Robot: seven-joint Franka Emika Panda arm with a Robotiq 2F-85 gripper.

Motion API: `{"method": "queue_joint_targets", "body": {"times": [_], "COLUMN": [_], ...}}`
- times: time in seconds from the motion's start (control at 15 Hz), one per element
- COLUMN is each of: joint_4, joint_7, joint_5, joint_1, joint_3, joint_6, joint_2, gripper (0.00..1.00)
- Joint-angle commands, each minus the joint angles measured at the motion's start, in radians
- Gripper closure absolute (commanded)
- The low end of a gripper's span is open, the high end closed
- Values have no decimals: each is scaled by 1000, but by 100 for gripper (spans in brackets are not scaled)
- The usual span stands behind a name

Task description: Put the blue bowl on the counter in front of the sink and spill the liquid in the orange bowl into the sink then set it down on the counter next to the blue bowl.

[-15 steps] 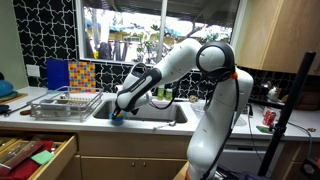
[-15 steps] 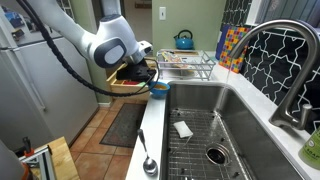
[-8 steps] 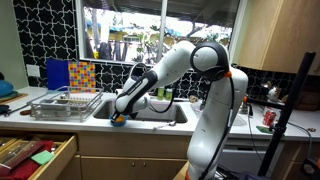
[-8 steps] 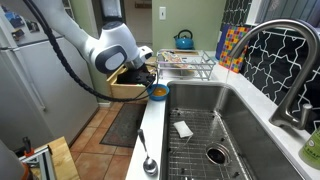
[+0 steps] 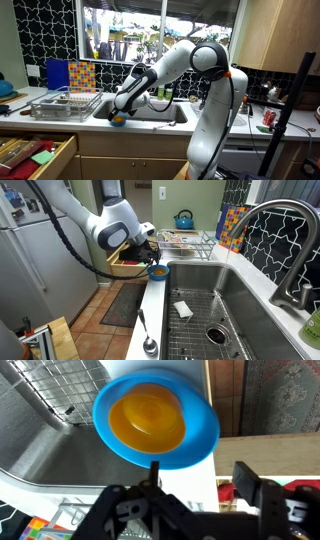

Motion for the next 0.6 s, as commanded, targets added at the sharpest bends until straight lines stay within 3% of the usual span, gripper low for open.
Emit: {"method": "queue_joint_targets", "body": {"times": [0.0,0.07,0.27,0.4,0.47,0.53], "joint_4": [13,14,15,15,15,15], "joint_7": [77,88,99,104,111,130], "joint_5": [-40,-42,-17,-5,1,-13], "joint_1": [-42,-49,-49,-46,-46,-56], "joint_3": [7,7,2,-2,-2,0], "joint_6": [-9,-10,-17,-13,-6,4], "joint_2": [11,13,19,28,32,38], "gripper": [9,3,5,13,28,34]}}
